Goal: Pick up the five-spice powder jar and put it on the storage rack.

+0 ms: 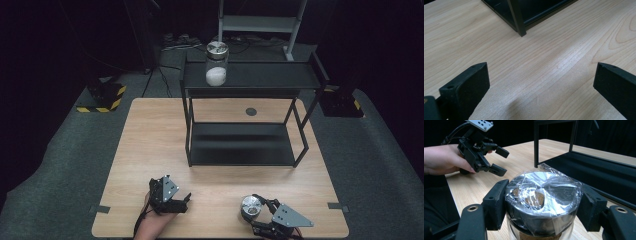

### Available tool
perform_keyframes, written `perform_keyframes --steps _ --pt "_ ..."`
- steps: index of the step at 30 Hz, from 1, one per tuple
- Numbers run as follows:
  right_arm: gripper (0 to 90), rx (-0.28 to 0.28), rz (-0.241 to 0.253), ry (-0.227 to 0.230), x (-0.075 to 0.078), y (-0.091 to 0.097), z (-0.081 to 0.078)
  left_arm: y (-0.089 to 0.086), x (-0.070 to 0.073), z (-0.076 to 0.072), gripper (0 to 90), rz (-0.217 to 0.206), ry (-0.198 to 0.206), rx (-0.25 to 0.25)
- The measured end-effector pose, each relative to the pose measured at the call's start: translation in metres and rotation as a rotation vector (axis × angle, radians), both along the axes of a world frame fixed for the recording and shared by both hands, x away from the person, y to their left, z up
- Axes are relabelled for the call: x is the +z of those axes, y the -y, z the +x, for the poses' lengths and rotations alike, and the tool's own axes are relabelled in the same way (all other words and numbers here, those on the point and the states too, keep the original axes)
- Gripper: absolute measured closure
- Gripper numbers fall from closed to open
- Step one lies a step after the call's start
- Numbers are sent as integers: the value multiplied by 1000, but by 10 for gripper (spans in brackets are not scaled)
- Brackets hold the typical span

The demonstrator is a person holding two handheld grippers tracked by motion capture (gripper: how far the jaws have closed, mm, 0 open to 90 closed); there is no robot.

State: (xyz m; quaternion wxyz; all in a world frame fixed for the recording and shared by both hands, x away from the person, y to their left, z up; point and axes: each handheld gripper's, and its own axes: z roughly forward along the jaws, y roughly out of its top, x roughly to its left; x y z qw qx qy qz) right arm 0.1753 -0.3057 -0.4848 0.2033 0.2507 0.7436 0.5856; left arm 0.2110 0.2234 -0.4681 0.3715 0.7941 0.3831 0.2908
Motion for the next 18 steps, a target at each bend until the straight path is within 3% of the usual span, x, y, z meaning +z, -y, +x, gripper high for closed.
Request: perform_keyframes --steps 18 --pt "340 -14 17 -8 0 0 0 -1 0 0 9 -4 0 -4"
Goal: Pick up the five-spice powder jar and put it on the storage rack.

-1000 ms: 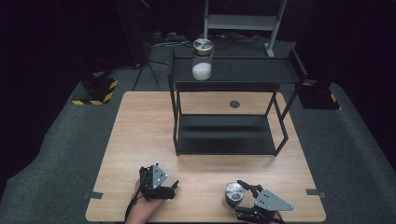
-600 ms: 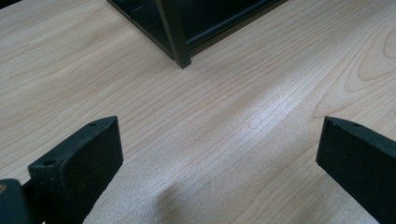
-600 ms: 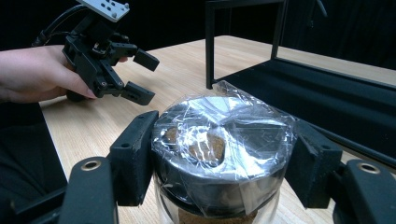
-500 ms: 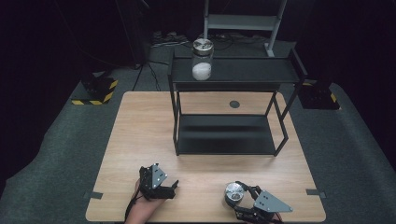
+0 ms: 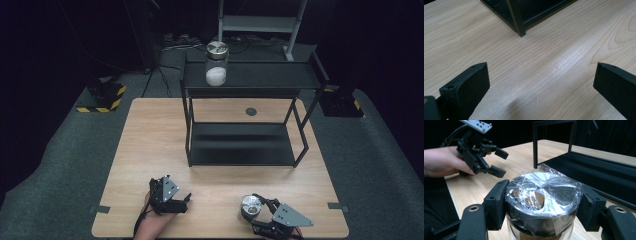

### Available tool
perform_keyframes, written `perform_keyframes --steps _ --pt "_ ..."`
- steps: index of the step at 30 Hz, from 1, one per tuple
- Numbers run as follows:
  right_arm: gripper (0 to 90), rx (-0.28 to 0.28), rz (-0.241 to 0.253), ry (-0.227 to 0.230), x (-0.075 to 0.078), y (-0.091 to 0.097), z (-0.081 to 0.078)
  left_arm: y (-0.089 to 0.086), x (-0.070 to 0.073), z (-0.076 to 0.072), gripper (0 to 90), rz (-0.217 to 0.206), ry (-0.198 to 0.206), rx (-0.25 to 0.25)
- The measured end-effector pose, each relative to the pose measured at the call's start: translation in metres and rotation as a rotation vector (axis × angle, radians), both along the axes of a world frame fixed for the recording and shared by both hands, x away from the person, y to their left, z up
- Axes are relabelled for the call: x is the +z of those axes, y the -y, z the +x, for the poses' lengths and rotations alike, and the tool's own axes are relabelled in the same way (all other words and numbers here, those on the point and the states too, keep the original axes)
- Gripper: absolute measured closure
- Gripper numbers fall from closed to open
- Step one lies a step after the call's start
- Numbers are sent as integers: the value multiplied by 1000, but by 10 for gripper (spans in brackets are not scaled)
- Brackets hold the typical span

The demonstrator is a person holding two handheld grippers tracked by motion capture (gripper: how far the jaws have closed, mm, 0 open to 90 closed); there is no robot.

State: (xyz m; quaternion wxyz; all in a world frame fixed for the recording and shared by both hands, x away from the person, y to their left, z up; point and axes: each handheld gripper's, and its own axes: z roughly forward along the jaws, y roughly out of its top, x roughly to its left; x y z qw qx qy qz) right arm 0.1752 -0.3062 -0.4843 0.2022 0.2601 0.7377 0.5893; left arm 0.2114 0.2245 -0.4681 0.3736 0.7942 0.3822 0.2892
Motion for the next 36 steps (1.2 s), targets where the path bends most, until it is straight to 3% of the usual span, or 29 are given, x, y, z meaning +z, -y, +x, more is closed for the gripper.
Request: perform_keyframes --steps 18,36 --pt "339 -187 53 58 1 21 -11 -1 0 0 9 -2 1 -3" --pt "339 -298 70 72 6 34 -7 -1 0 0 9 -1 3 -6"
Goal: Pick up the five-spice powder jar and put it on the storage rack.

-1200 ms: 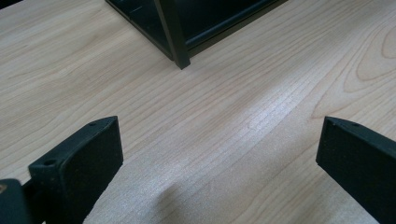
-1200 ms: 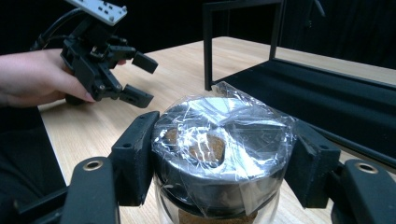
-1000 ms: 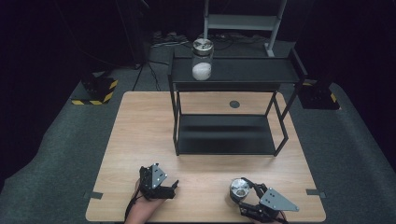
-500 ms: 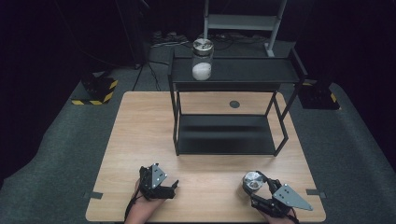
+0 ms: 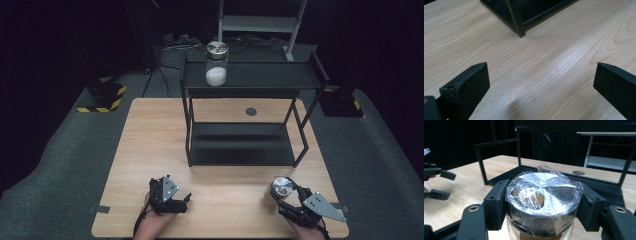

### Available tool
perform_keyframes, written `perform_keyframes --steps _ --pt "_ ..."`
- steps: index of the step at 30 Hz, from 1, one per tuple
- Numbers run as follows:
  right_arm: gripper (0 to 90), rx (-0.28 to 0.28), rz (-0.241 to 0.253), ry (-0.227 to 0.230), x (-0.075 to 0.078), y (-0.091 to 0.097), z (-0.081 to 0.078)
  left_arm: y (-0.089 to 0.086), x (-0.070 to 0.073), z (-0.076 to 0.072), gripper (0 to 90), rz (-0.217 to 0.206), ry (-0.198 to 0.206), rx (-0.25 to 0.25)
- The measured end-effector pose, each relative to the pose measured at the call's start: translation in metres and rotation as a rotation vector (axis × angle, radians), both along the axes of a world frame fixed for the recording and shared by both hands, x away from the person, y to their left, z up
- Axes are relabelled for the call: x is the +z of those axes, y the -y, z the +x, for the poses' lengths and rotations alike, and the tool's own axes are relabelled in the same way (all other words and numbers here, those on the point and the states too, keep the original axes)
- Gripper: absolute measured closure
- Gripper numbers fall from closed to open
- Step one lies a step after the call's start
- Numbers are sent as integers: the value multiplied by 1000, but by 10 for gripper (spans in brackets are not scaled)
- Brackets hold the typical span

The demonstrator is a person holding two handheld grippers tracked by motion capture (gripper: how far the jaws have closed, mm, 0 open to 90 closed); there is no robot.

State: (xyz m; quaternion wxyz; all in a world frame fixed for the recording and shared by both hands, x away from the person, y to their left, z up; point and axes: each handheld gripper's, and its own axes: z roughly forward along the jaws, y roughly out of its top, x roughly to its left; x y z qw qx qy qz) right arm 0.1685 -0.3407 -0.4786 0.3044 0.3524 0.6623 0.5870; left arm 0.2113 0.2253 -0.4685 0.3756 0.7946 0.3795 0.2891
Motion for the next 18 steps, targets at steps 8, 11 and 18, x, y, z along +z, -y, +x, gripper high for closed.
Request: perform_keyframes --steps 8,11,18 --pt "339 -33 4 12 5 2 7 -2 0 1 9 -6 -3 -6" --pt "339 -40 6 23 9 1 10 -2 0 1 9 -5 -2 -9" --pt "339 -45 11 32 16 0 15 -3 0 1 9 -6 -1 -10"
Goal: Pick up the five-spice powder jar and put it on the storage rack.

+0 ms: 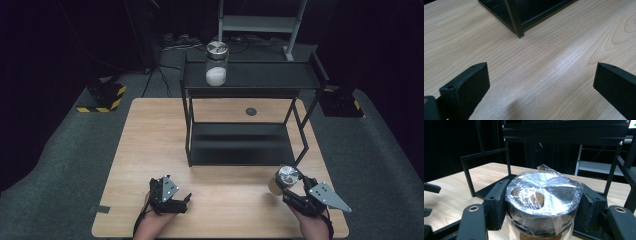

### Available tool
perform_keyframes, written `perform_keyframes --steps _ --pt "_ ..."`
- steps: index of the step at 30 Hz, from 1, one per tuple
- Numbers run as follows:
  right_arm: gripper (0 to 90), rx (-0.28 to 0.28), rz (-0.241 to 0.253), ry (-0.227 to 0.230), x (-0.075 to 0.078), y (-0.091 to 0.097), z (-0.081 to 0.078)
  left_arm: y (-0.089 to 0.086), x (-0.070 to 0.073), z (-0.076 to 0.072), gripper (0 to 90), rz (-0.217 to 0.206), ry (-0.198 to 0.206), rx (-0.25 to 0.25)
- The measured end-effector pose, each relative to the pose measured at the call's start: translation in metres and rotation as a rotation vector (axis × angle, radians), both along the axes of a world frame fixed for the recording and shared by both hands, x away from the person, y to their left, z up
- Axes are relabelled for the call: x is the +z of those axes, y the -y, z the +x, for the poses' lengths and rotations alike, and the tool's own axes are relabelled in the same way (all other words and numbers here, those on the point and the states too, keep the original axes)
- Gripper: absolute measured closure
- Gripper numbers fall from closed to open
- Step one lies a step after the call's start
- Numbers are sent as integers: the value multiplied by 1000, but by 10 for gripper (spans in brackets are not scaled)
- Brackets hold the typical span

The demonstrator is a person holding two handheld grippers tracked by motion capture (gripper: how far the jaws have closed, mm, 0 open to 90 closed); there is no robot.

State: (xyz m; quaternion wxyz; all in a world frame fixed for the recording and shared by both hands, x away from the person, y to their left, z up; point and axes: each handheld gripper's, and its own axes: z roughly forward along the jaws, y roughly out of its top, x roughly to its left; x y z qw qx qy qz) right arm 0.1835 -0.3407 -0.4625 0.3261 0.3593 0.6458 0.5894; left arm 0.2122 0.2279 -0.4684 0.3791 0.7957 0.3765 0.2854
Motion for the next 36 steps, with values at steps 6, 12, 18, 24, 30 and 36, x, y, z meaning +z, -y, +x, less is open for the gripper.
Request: perform_keyframes --steps 6,12,18,24,30,36 --pt "339 3 3 14 11 -2 6 0 0 0 9 0 0 0" --pt "339 5 12 34 24 -4 12 -1 0 0 9 -4 -1 -2" --pt "339 10 10 57 37 -8 18 -2 0 1 9 -7 -3 -5" --pt "339 14 17 72 50 -12 24 -2 0 1 9 -8 -3 -6" --pt "339 15 19 93 63 -17 30 -2 0 0 9 -10 -2 -7" --pt "339 16 17 106 72 -21 35 -3 0 1 9 -15 -2 -8"
